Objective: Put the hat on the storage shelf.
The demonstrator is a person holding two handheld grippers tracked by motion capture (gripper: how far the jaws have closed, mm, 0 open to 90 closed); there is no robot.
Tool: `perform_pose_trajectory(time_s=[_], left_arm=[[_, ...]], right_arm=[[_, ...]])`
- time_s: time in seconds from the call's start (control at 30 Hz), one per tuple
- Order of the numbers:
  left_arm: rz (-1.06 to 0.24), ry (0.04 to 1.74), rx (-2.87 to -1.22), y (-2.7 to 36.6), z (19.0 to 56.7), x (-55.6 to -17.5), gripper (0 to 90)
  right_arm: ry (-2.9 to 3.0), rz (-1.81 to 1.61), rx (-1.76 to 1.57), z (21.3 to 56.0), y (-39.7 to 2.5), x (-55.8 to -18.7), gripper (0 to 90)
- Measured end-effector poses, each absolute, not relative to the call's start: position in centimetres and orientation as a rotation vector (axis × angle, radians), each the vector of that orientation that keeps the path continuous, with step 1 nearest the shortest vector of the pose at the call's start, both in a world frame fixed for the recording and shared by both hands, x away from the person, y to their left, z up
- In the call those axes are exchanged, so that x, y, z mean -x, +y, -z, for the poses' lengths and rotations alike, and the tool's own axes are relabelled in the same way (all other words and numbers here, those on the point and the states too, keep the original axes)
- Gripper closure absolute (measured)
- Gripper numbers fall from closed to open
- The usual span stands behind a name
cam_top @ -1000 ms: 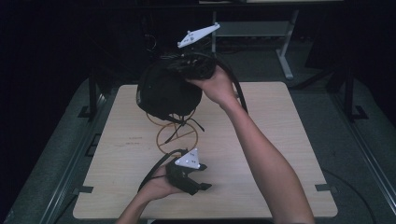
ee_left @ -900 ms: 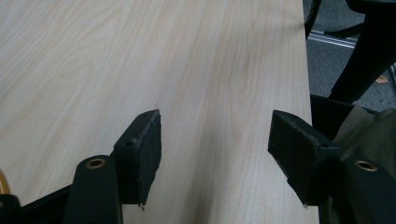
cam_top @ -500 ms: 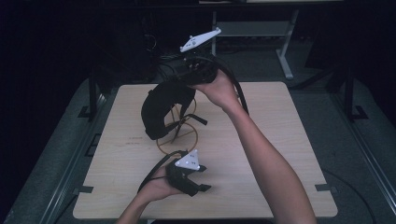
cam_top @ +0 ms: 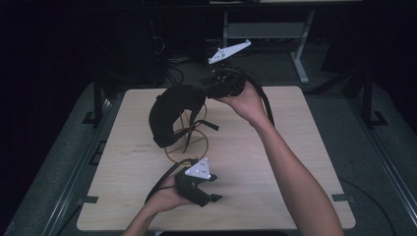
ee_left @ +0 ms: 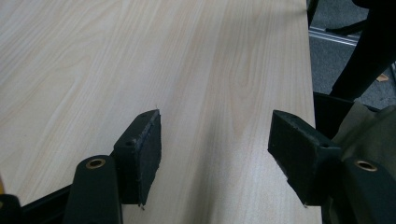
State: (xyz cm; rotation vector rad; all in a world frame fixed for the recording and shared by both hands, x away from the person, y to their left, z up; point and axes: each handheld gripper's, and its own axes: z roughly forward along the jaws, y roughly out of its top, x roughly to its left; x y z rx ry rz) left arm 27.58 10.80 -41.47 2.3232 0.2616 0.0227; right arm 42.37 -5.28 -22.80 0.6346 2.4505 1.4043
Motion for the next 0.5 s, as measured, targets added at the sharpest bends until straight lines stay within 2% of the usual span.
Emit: perform_pose_trajectory(time_s=[0.5], left_arm=[[-0.013, 0.29, -2.311, 10.7, 41.8, -27.4, 34.5]], right_arm=[[2.48, -1.43, -0.676, 24.8, -7.5, -41.3, 52.4]])
